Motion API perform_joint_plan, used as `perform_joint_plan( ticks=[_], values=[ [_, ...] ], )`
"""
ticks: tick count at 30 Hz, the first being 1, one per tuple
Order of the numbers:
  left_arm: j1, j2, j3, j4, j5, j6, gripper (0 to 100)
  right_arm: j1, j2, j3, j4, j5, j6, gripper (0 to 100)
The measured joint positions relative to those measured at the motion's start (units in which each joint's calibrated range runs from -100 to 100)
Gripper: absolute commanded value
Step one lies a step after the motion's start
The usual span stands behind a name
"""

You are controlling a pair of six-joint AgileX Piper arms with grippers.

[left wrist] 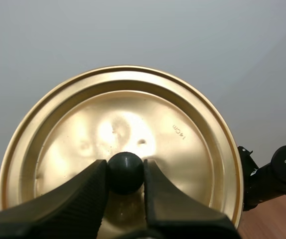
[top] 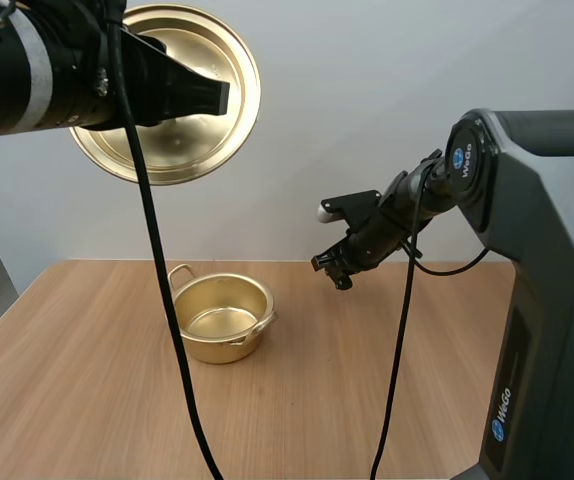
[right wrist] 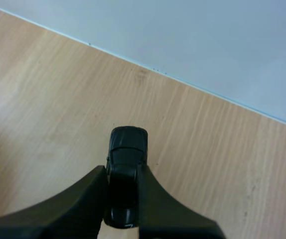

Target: Open the pot, put the car inside, and close it

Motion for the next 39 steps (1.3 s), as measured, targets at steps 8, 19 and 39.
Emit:
perform_joint_plan(
  ticks=[8, 19, 39],
  values=[
    [0.00, 0.00, 0.00, -1.26, -0.16, 0.00, 0, 0.00, -9.70, 0.00, 7.92, 15.96, -6.53, 0],
    [1.74, 0.00, 0.00, -7.35, 1.33, 0.60, 0, 3.35, -11.42, 4.71, 26.86, 44.79, -23.00, 0],
    [1.74, 0.00, 0.00, -5.13, 5.90, 1.79, 0, 13.33, -9.63, 6.00, 19.98, 32.21, -29.75, 0]
  ],
)
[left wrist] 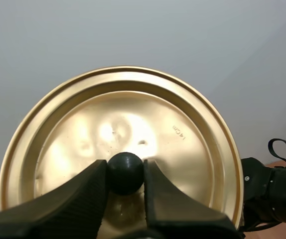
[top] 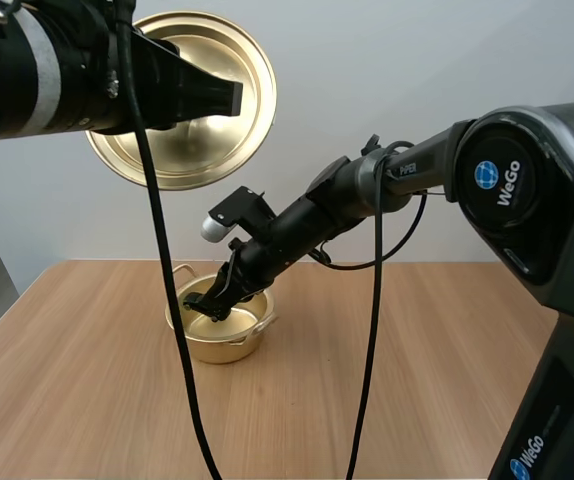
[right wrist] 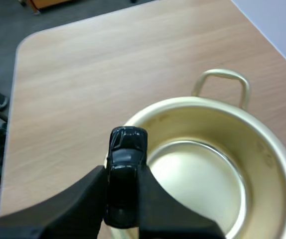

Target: Open the pot, put the car inside, and close it

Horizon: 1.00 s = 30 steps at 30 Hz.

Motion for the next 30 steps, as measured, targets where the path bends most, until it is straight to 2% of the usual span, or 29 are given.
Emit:
perform_joint_plan(
  ticks=[4, 12, 13, 15, 16, 18, 19, 20, 21, 24, 30],
  values=[
    [0.00, -0.02, 0.00, 0.00, 0.00, 0.00, 0, 0.00, 3.80, 0.00, 0.23, -9.07, 0.00, 0],
    [0.00, -0.02, 0.00, 0.00, 0.00, 0.00, 0, 0.00, 10.60, 0.00, -0.13, -16.40, -1.17, 0],
    [0.00, -0.02, 0.00, 0.00, 0.00, 0.00, 0, 0.00, 10.74, 0.00, -0.64, -16.40, -1.66, 5],
    [0.00, -0.02, 0.00, 0.00, 0.00, 0.00, 0, 0.00, 10.74, 0.00, -0.76, -16.40, -1.90, 30],
    [0.00, -0.02, 0.00, 0.00, 0.00, 0.00, 0, 0.00, 10.74, 0.00, -0.65, -16.40, -1.90, 48],
    [0.00, -0.02, 0.00, 0.00, 0.00, 0.00, 0, 0.00, 10.74, 0.00, 0.29, -16.40, -1.93, 64],
    [0.00, -0.02, 0.00, 0.00, 0.00, 0.00, 0, 0.00, 10.74, 0.00, 0.83, -16.40, -1.93, 64],
    [0.00, -0.02, 0.00, -0.13, 0.00, 0.00, 0, 0.00, 10.74, 0.00, 1.20, -16.40, -1.93, 59],
    [0.00, -0.02, 0.00, -0.13, 0.00, 0.00, 0, 0.00, 10.60, 0.00, 1.85, -16.40, -1.93, 47],
    [0.00, -0.02, 0.00, -0.13, 0.00, 0.00, 0, 0.00, 9.34, 0.00, 2.92, -16.40, -1.95, 0],
    [0.00, -0.02, 0.00, -0.13, 0.00, 0.00, 0, -0.46, 3.64, 0.00, 2.22, -16.21, -0.11, 0]
  ],
)
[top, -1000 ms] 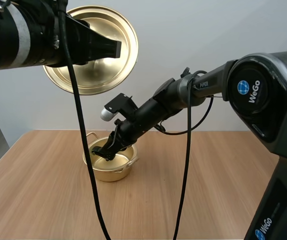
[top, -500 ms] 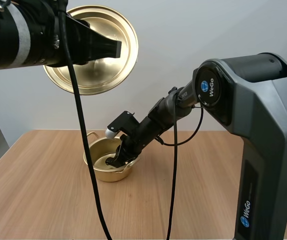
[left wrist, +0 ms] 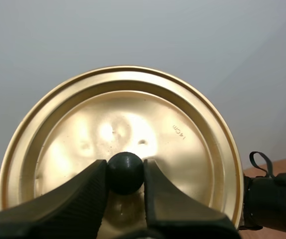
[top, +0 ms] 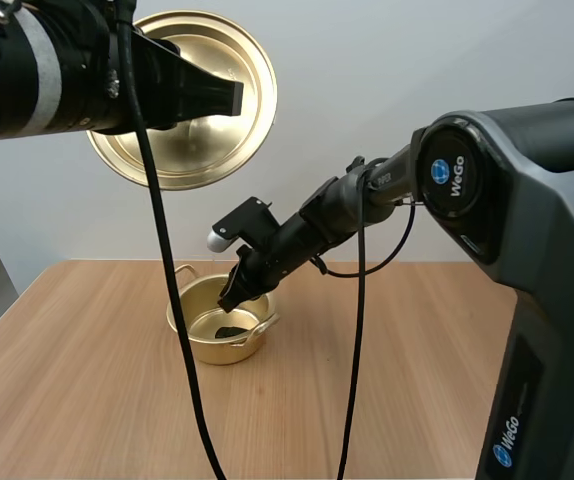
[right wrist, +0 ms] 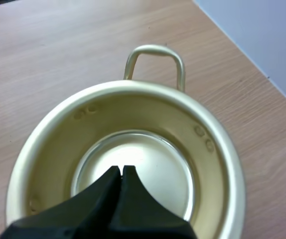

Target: Open the pot, put the car inside, and close it

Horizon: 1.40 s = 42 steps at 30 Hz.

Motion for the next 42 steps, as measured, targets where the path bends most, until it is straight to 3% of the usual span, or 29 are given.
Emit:
perform_joint_plan(
  ticks=[5, 10, 19, 24, 31, 35, 39, 42],
  values=[
    [0.00, 0.00, 2.28, 0.00, -0.18, 2.63, 0, -3.31, -7.25, 0.00, -3.71, -0.13, 5.69, 0],
    [0.00, 1.75, 7.41, -1.01, -8.28, 6.41, 0, -8.56, -16.01, 0.00, -6.86, 1.14, 11.18, 0],
    [-0.44, 15.87, 8.38, -3.02, -3.80, 14.65, 0, -18.79, -30.60, 0.00, -6.84, 20.47, 12.56, 0],
    [-2.81, 25.29, 8.38, -1.50, -3.50, 19.74, 0, -24.75, -38.71, 0.00, -6.84, 27.69, 13.14, 0],
    [-8.14, 38.47, 8.38, 6.13, -12.73, 17.93, 0, -31.79, -48.75, 0.00, -6.83, 30.17, 16.19, 0],
    [-9.10, 41.08, 8.38, 7.77, -14.20, 17.60, 0, -32.54, -50.24, 0.00, -6.83, 31.23, 16.82, 0],
    [-11.72, 46.77, 8.38, 12.47, -13.82, 15.22, 0, -32.70, -51.96, 0.00, -7.20, 34.22, 17.34, 0],
    [-12.00, 49.47, 8.38, 14.55, -14.01, 13.87, 0, -32.70, -53.37, 0.00, -8.15, 34.60, 19.19, 0]
  ],
)
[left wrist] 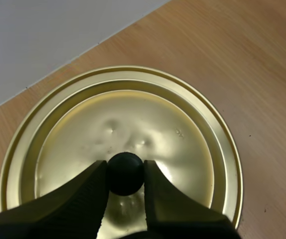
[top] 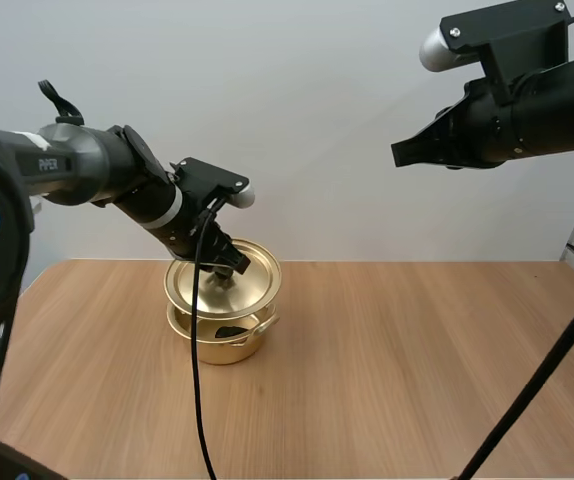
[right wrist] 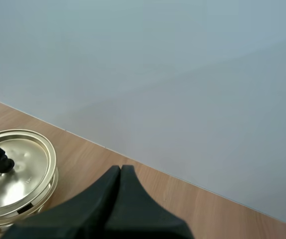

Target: Open the pot, put the car inside, and close it

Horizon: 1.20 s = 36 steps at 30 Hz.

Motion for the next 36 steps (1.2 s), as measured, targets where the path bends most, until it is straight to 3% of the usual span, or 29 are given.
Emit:
perform_joint_plan(
  ticks=[19, 22, 27, 28, 36],
  values=[
    [0.00, 7.60, 2.93, 1.35, -5.68, -0.04, 1, 0.00, -2.84, 0.00, -1.59, 3.82, 0.62, 0],
    [0.00, 7.60, 3.16, 0.92, -6.30, 2.06, 21, 0.00, -2.90, 0.00, -1.69, 3.82, 0.62, 0],
    [0.00, 7.60, 3.27, -0.72, -5.75, 2.77, 93, 0.00, -2.90, 0.00, -1.69, 3.82, 0.75, 0],
    [0.00, 7.60, 3.27, -1.20, -5.75, 2.77, 100, 0.00, -2.90, 0.00, -1.69, 3.82, 0.75, 0],
    [0.00, 6.59, 3.27, -1.44, -5.95, 2.77, 100, 0.00, -2.90, 0.00, -1.69, 3.82, 0.75, 0]
  ],
)
